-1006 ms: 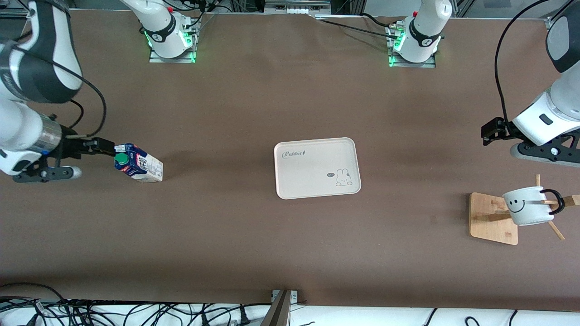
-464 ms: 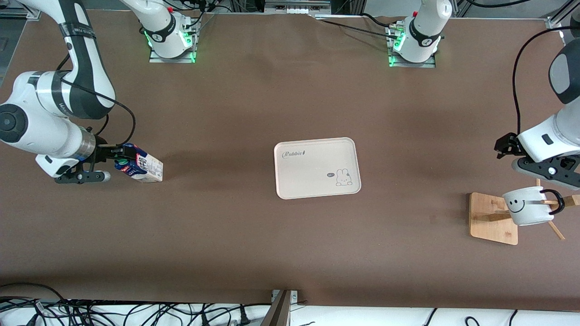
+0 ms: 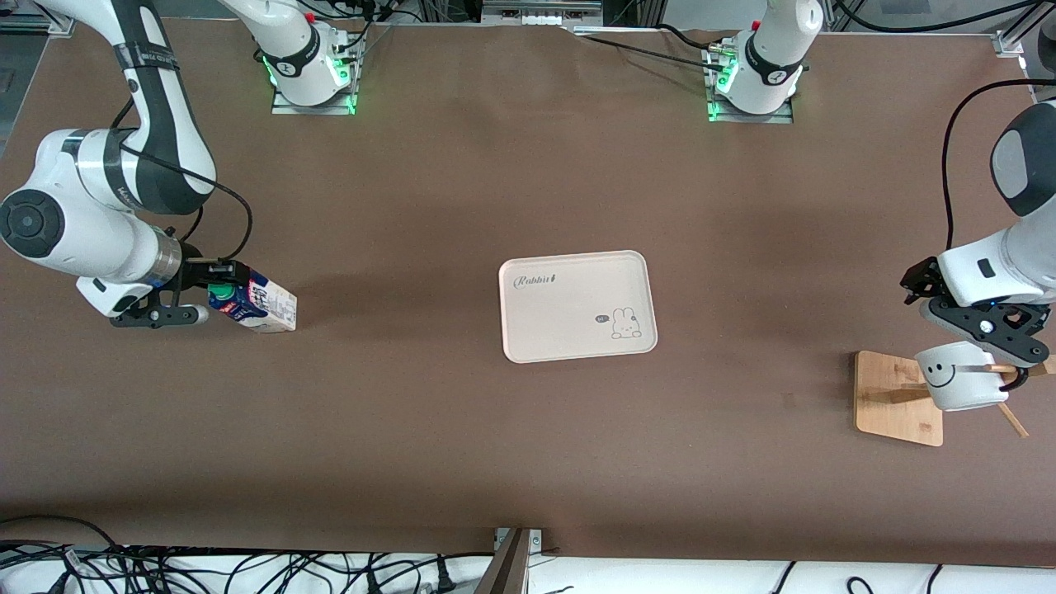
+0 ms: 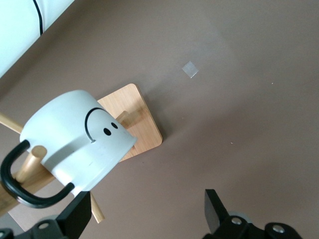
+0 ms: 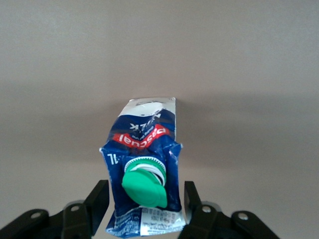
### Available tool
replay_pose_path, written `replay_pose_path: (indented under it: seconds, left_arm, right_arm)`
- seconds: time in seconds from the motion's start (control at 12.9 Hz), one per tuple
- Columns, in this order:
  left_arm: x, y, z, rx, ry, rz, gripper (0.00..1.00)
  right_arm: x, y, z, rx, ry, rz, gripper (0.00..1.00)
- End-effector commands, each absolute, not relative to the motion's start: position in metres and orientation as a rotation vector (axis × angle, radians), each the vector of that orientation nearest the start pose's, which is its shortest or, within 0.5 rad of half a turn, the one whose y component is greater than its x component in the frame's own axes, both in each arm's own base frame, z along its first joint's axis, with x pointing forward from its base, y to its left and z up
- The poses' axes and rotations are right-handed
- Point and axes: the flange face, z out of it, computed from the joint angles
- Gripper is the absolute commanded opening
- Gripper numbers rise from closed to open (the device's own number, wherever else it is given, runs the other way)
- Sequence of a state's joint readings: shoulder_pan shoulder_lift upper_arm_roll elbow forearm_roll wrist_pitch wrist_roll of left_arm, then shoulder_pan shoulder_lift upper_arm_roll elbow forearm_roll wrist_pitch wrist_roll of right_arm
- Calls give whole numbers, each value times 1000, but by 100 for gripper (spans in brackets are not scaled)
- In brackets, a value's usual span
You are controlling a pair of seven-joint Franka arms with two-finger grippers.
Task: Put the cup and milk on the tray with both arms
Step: 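Grasp the milk carton with the right gripper while the left gripper grasps the mug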
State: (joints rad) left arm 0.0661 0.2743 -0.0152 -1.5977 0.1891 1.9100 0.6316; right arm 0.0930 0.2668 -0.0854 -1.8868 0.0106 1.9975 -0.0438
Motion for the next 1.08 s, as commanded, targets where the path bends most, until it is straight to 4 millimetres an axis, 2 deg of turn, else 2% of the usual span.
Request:
replay_pose_path:
  seconds: [0.0, 0.15, 0.31, 0.46, 0.62, 0.77, 0.85, 1.01]
  left_arm:
    - [650, 40, 487, -2758, 995, -17, 100]
    - [653, 30, 486, -2756, 993, -50, 100]
    - [655, 16, 489, -2709, 1043, -64, 100]
    - [653, -2, 495, -2641, 1095, -54, 100]
    - [653, 1, 493, -2646, 1086, -50, 100]
    - [645, -1, 492, -2654, 1060, -46, 99]
    - [641, 2, 488, -2704, 938, -47, 99]
    - [628, 1, 492, -2774, 710, -90, 99]
  right_arm:
    - [593, 2, 358, -3151, -56, 224, 55]
    - [595, 2, 364, -3150, -53, 214, 49]
    - [598, 5, 372, -3151, -42, 195, 49]
    - [606, 20, 394, -3151, -30, 178, 49]
    - [612, 67, 430, -3145, -18, 209, 49]
    - [618, 126, 451, -3151, -41, 204, 49]
    - [617, 159, 456, -3151, -69, 191, 49]
    - [605, 241, 452, -3164, -92, 172, 49]
